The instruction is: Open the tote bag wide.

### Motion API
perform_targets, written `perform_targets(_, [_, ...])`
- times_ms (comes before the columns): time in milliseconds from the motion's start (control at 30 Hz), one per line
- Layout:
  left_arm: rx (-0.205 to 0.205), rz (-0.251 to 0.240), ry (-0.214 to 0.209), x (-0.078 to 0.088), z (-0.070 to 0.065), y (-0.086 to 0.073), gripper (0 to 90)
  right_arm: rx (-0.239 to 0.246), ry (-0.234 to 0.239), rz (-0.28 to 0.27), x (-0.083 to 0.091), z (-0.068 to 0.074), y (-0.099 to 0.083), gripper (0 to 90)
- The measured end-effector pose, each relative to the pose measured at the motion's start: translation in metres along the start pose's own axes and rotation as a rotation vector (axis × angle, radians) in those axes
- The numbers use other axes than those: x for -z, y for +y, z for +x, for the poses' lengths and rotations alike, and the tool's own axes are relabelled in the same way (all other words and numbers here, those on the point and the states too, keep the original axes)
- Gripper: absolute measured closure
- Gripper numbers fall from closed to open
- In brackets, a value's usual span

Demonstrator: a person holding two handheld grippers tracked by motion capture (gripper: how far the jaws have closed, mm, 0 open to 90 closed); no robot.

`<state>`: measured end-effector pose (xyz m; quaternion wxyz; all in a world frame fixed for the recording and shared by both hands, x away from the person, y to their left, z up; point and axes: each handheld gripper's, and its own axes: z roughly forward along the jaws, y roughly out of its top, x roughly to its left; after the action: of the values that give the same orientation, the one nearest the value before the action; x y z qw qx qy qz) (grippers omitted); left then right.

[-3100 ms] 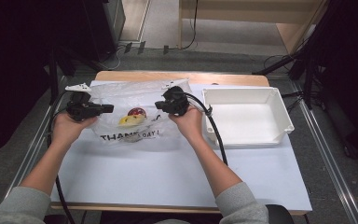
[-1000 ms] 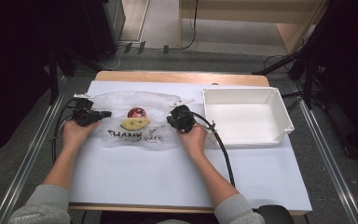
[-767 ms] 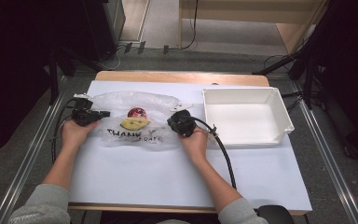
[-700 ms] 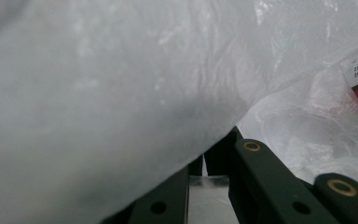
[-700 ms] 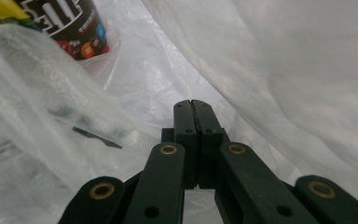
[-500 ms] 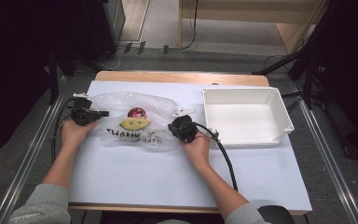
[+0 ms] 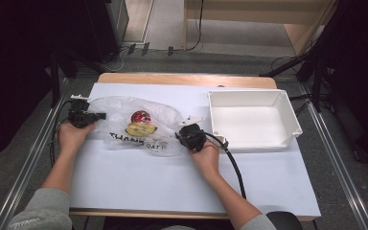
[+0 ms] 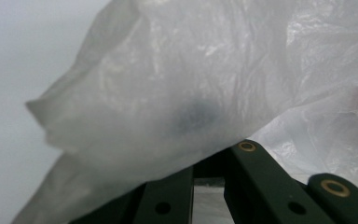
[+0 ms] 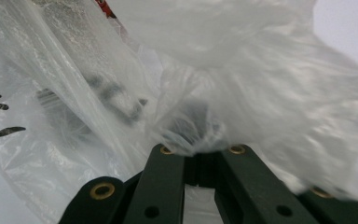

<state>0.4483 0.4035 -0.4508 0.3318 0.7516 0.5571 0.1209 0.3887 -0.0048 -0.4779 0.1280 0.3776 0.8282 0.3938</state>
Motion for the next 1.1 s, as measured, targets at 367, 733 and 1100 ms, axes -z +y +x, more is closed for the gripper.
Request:
perform_targets(367, [0.004, -0.016, 0.026, -0.002, 0.001, 0.001, 90.0, 0.005, -0.011, 0.005, 0.012, -0.005, -0.010, 90.0])
perform_targets(733, [0.023, -0.016, 0.018, -0.002, 0.003, 0.001, 90.0, -0.002, -0.013, 0.005, 0.019, -0.007, -0.017, 90.0])
perform_targets(1100, [0.035, -0.017, 0.024, -0.002, 0.005, 0.002, 90.0, -0.007, -0.005, 0.016, 0.028, -0.009, -0.023, 90.0])
